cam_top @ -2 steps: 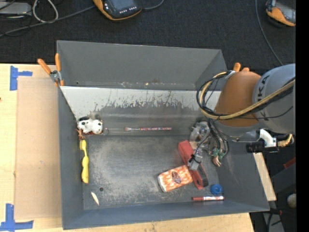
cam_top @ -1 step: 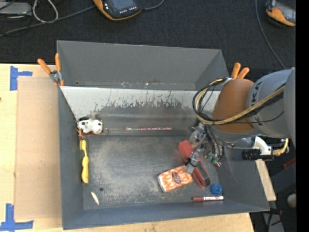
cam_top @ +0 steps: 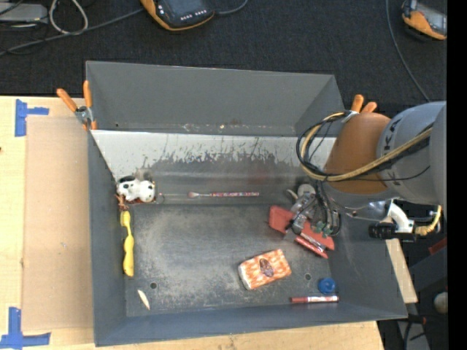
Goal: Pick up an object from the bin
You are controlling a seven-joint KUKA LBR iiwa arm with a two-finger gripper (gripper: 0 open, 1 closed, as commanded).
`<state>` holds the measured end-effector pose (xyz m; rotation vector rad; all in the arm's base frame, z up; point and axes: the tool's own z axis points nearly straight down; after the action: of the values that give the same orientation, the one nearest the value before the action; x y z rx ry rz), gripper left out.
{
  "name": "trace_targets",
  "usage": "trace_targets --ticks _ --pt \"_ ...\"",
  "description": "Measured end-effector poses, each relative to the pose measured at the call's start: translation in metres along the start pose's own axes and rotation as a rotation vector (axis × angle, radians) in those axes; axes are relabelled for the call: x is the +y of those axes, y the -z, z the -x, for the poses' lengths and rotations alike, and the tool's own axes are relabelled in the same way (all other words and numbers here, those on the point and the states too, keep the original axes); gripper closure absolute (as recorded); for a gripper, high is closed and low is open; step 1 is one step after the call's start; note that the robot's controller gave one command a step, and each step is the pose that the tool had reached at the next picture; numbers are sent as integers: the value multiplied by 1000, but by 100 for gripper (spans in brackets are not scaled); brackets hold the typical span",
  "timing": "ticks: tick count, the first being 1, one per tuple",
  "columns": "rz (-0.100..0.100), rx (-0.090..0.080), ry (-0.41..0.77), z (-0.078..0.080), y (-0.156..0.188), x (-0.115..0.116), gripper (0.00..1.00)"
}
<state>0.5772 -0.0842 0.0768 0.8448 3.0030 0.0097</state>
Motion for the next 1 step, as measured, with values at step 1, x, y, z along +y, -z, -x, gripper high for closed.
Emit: trace_targets --ticks 1 --pt "0 0 0 0 0 0 100"
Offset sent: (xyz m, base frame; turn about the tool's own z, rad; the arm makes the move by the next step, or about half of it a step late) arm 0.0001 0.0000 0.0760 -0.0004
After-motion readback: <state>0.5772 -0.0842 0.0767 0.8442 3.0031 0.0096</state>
